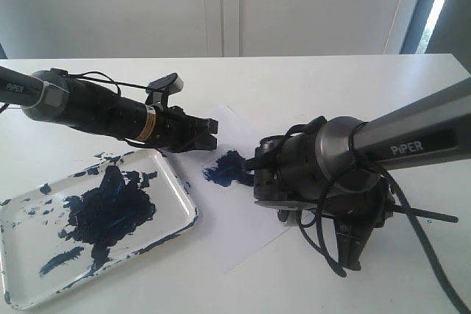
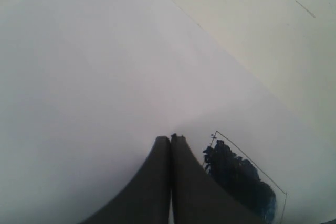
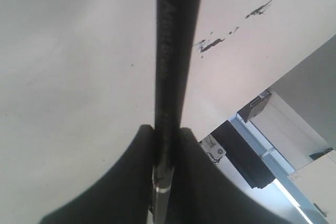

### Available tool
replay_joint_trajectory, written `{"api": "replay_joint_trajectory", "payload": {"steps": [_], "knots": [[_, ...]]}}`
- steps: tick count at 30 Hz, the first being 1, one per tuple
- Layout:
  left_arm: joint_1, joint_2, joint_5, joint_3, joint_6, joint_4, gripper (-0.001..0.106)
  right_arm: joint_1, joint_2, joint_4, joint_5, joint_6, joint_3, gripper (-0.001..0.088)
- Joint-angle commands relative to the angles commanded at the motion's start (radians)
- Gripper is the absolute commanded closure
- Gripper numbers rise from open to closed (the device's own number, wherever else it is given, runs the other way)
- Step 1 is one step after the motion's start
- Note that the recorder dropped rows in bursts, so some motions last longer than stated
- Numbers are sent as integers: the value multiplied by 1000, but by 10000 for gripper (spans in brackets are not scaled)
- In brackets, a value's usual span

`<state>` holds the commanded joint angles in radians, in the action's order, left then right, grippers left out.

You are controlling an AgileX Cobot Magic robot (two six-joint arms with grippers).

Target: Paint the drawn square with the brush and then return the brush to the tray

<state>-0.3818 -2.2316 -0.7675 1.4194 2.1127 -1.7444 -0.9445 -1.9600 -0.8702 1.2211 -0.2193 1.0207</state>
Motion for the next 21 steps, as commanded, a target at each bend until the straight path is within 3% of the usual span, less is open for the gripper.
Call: {"api": "replay_joint_trajectory", "payload": {"steps": [7,15,21], "knots": [[0,0,-2,0,0,0,1053,-64,0,0,0,0,2,868],[0,0,-6,0,0,0,1053,-59,0,-63,0,-4,2,868],[0,0,-11,0,0,0,1053,-8,-20,-93,0,-20,2,868]]}}
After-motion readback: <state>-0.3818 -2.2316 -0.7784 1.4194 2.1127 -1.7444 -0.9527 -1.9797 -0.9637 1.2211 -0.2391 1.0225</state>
